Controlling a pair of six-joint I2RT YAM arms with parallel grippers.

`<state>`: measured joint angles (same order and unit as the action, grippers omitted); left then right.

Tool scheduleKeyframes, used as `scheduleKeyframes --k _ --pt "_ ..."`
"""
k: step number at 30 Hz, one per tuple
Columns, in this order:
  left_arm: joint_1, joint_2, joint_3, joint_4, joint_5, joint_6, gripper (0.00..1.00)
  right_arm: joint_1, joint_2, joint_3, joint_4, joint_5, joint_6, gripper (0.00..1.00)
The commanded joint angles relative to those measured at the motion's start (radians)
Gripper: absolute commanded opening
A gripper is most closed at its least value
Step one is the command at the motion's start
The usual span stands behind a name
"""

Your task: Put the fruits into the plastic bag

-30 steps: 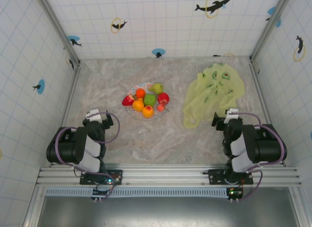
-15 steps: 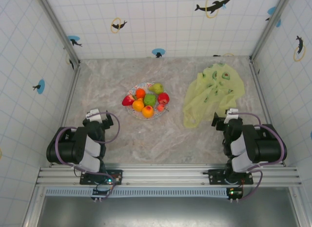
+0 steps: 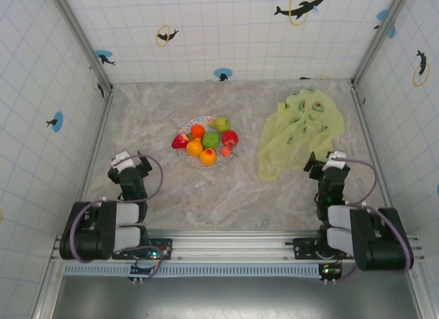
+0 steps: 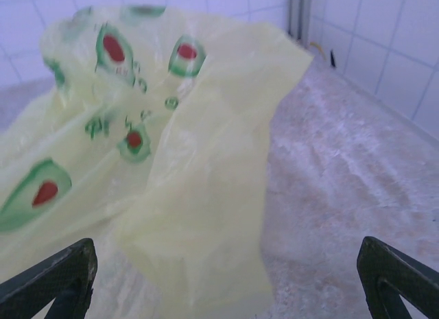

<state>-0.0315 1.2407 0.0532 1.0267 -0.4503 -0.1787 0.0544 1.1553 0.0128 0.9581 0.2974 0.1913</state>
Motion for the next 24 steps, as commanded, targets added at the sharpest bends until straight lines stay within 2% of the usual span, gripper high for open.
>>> scheduleKeyframes --k 1,3,5,7,9,11,13,17,20,24 --pt "0.008 -0.102 0.073 -0.280 -0.161 -0.191 0.98 -0.016 -0.112 0.020 -0.151 0.047 0.128 0.99" --pt "0.009 -0.156 0.123 -0.419 -0.167 -0.289 0.98 -0.020 -0.184 0.040 -0.229 0.068 0.184 1.00" --pt "0.008 -0.204 0.172 -0.544 -0.113 -0.386 0.98 -0.031 -0.247 0.058 -0.296 0.077 0.257 0.99" --pt "0.008 -0.236 0.216 -0.609 0.054 -0.447 0.97 -0.037 -0.301 0.072 -0.340 0.014 0.287 0.99" --pt "0.005 -0.245 0.242 -0.623 0.221 -0.511 0.97 -0.032 -0.321 0.086 -0.339 -0.080 0.268 0.99" --pt "-0.019 -0.229 0.259 -0.602 0.355 -0.557 0.97 -0.012 -0.316 0.114 -0.359 -0.108 0.254 0.99" --pt "-0.099 -0.195 0.298 -0.605 0.399 -0.552 0.97 0.027 -0.290 0.166 -0.410 -0.091 0.217 0.99" --pt "-0.329 -0.110 0.411 -0.666 0.312 -0.470 0.97 0.101 -0.235 0.235 -0.462 -0.034 0.141 1.00" --pt "-0.497 -0.014 0.493 -0.668 0.313 -0.422 0.97 0.119 -0.194 0.267 -0.485 -0.027 0.126 1.00" --pt "-0.724 0.151 0.605 -0.663 0.262 -0.246 0.94 0.116 -0.156 0.292 -0.510 -0.019 0.123 1.00"
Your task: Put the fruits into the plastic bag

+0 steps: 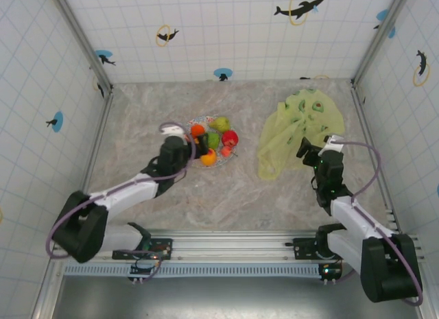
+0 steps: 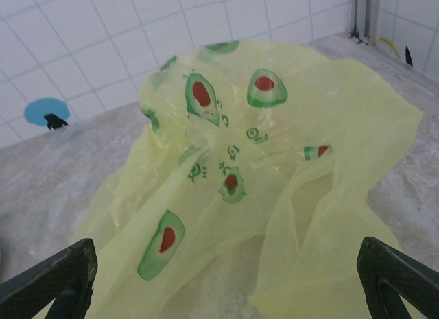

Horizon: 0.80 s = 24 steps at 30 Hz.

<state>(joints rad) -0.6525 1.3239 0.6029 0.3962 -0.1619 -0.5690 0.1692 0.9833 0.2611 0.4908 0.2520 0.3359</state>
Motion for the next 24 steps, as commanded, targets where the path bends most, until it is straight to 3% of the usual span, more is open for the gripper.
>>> scheduleKeyframes --k 1,4,8,13,24 --pt "-0.164 0.109 0.084 -0.036 -0.062 0.202 0.93 -0.003 0.024 0.050 -0.053 0.022 -0.022 0.99" --pt "-0.319 0.229 0.166 -0.037 -0.157 0.417 0.91 -0.033 0.051 0.084 -0.107 -0.014 -0.019 0.99" --pt "-0.438 0.390 0.282 -0.066 -0.178 0.585 0.85 -0.087 0.084 0.124 -0.170 -0.058 -0.004 0.99" --pt "-0.496 0.541 0.416 -0.107 -0.118 0.661 0.81 -0.130 0.081 0.129 -0.193 -0.082 0.008 1.00" --pt "-0.537 0.707 0.573 -0.129 -0.044 0.753 0.75 -0.157 0.067 0.100 -0.192 -0.108 0.017 1.00"
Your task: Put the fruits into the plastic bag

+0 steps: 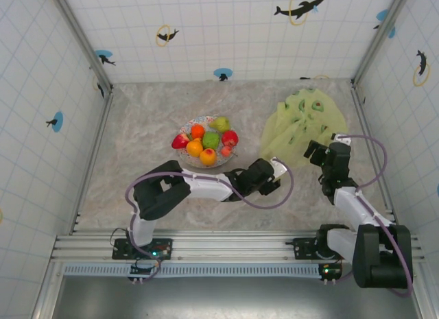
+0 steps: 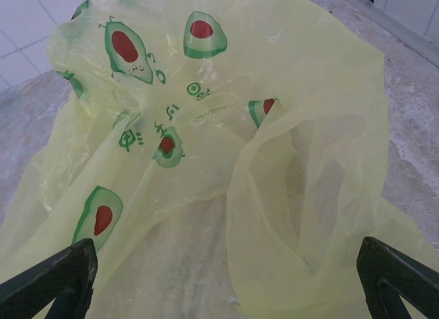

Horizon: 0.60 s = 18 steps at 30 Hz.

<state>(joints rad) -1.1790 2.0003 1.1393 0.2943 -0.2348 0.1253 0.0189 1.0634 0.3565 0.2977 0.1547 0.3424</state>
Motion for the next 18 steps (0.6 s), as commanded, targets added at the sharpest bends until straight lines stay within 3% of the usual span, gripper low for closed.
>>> scheduleKeyframes --k 1,9,18 --pt "-0.011 0.039 0.044 -0.027 0.039 0.065 0.75 -0.008 -0.014 0.002 0.003 -0.012 0.013 0.99" --pt "-0.021 0.089 0.093 -0.032 0.044 0.105 0.74 -0.009 -0.009 -0.010 0.010 -0.027 0.025 0.99" --pt "-0.021 0.180 0.163 -0.027 -0.096 0.107 0.47 -0.010 -0.025 -0.001 0.000 -0.040 0.035 0.99"
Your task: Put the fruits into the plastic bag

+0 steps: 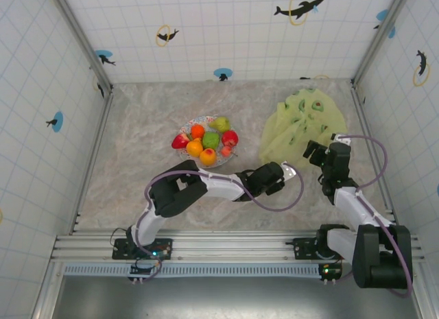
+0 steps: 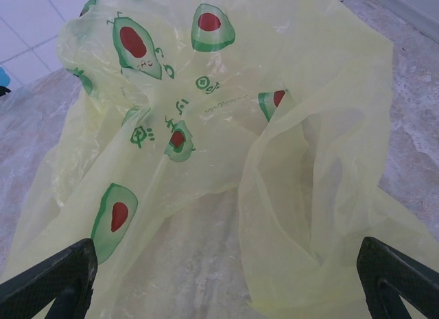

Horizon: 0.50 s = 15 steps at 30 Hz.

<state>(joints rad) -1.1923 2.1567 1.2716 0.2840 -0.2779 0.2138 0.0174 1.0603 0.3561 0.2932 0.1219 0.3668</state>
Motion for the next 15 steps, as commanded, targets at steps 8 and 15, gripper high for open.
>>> scheduleKeyframes --k 8,15 --pt "-0.003 -0.010 0.008 0.018 0.004 -0.062 0.15 -0.013 -0.071 0.024 -0.034 0.011 -0.013 0.99" --pt "0.041 -0.197 -0.099 0.028 0.132 -0.128 0.00 0.025 -0.142 0.086 -0.086 -0.025 -0.154 0.99"
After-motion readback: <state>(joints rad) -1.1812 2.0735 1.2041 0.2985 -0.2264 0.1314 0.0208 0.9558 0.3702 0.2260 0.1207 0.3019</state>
